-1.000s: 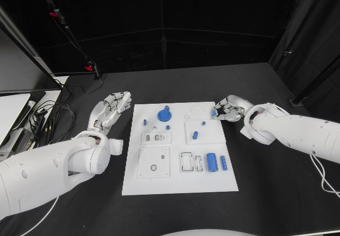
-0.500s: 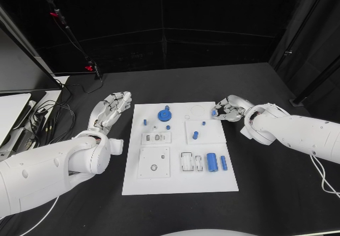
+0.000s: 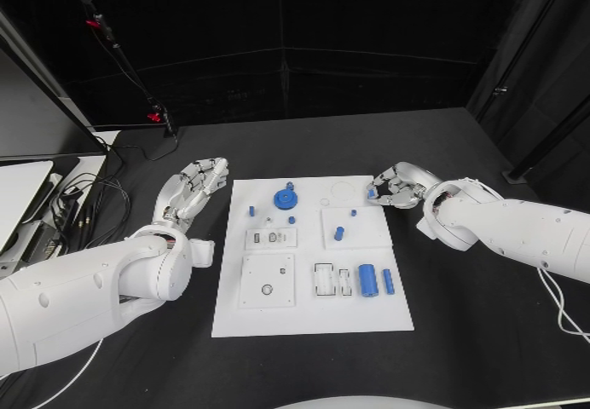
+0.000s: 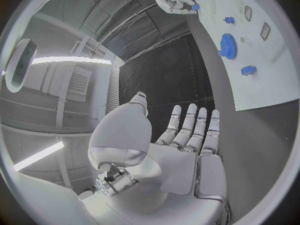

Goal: Assemble the parts on the task board

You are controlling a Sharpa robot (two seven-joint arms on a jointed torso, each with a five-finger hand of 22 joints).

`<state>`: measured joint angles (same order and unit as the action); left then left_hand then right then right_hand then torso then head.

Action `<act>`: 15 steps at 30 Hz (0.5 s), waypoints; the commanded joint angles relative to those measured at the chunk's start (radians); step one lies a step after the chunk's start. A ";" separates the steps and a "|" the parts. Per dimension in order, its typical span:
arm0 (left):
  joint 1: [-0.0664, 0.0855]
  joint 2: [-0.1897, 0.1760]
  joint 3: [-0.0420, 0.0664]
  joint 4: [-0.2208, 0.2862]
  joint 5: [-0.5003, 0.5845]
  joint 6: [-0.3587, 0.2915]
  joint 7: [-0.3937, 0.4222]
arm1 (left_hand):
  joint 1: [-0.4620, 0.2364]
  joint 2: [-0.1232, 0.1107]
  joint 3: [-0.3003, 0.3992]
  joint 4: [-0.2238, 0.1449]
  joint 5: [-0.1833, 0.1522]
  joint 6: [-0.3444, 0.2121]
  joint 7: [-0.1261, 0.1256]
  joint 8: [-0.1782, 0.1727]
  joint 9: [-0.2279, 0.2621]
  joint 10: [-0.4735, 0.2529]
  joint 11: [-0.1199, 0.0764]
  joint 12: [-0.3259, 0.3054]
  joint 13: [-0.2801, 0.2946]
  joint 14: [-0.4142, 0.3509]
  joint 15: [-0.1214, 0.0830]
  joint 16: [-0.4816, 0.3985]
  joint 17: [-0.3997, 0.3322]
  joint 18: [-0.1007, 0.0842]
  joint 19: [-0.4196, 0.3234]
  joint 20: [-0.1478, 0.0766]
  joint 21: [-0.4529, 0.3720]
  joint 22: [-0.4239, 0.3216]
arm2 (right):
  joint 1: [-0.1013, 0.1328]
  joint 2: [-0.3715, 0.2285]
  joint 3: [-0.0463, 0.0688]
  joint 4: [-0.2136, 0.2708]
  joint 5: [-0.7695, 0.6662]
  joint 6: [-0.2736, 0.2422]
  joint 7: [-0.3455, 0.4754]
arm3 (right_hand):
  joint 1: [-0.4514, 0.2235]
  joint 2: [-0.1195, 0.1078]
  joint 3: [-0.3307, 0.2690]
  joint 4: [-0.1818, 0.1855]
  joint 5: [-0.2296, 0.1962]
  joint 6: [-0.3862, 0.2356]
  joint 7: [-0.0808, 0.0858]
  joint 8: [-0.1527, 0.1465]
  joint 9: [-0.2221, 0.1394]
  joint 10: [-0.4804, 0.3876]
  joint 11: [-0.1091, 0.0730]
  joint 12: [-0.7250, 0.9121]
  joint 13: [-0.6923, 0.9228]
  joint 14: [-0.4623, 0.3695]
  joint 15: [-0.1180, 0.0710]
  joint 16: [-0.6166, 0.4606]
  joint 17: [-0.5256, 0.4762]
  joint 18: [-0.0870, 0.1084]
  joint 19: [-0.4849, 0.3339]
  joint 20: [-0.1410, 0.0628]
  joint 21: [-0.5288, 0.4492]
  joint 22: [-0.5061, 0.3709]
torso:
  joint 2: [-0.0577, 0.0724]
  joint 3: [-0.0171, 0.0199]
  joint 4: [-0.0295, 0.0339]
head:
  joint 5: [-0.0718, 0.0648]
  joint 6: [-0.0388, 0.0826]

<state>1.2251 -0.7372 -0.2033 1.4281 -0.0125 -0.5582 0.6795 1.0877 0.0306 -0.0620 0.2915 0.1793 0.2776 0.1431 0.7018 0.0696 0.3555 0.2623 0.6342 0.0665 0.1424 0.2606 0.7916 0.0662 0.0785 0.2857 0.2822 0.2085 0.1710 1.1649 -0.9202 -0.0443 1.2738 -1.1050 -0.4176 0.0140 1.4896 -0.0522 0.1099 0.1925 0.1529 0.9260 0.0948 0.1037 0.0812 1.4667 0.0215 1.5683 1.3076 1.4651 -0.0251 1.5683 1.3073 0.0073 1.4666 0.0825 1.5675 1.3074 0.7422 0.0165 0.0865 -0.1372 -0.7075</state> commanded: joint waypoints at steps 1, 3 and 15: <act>0.001 0.001 0.001 0.000 -0.006 0.007 0.243 | 0.003 0.009 -0.004 0.001 0.006 0.008 0.153 0.007 -0.002 0.009 0.000 0.004 -0.001 0.004 0.000 0.004 -0.001 0.017 0.001 0.004 0.004 0.001 | 0.001 0.000 0.001 0.004 -0.003 -0.022 0.011 | 0.009 -0.001 0.001 -0.005 0.003 0.008 0.001 0.000 -0.001 0.104 -0.005 0.003 0.263 0.106 -0.009 0.002 0.264 -0.007 0.104 -0.003 0.003 0.263 | 0.000 0.0002 -0.0004 | 0.001 -0.001; 0.001 0.002 0.001 0.000 -0.006 0.007 0.242 | 0.003 0.009 -0.004 0.001 0.006 0.008 0.153 0.007 -0.002 0.009 0.000 0.004 -0.001 0.004 0.000 0.004 -0.001 0.017 0.001 0.004 0.004 0.001 | 0.001 0.000 0.001 0.004 -0.003 -0.020 0.008 | 0.009 0.003 0.002 -0.005 0.004 0.018 0.003 0.003 0.000 0.104 -0.003 0.003 0.263 0.106 -0.008 0.002 0.264 -0.007 0.104 -0.003 0.003 0.263 | 0.000 0.0006 0.0006 | 0.001 -0.001; 0.001 -0.001 0.001 0.000 -0.006 0.007 0.240 | 0.003 0.009 -0.004 0.001 0.006 0.008 0.153 0.007 -0.002 0.009 0.000 0.004 -0.001 0.004 0.000 0.004 -0.001 0.017 0.001 0.004 0.004 0.001 | 0.001 0.002 0.001 0.008 -0.029 0.013 -0.040 | 0.033 0.033 0.020 -0.029 0.007 0.187 0.022 0.056 0.020 0.104 0.030 0.003 0.263 0.106 0.021 0.002 0.264 -0.007 0.104 0.020 0.003 0.263 | 0.000 0.0000 0.0005 | 0.001 -0.004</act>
<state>1.2251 -0.7377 -0.2034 1.4276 -0.0125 -0.5582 0.6795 1.0877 0.0306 -0.0620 0.2915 0.1792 0.2776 0.1431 0.7018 0.0696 0.3555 0.2623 0.6342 0.0665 0.1424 0.2606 0.7916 0.0662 0.0785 0.2857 0.2822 0.2084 0.1709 1.1669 -0.9191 -0.0423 1.2795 -1.1159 -0.4198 -0.0016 1.5167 -0.0363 0.1314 0.1704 0.1556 1.0841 0.1167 0.1516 0.0885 1.4668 0.0468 1.5683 1.3076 1.4651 -0.0106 1.5683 1.3080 0.0074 1.4669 0.0935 1.5675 1.3074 0.7423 0.0169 0.0866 -0.1350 -0.7106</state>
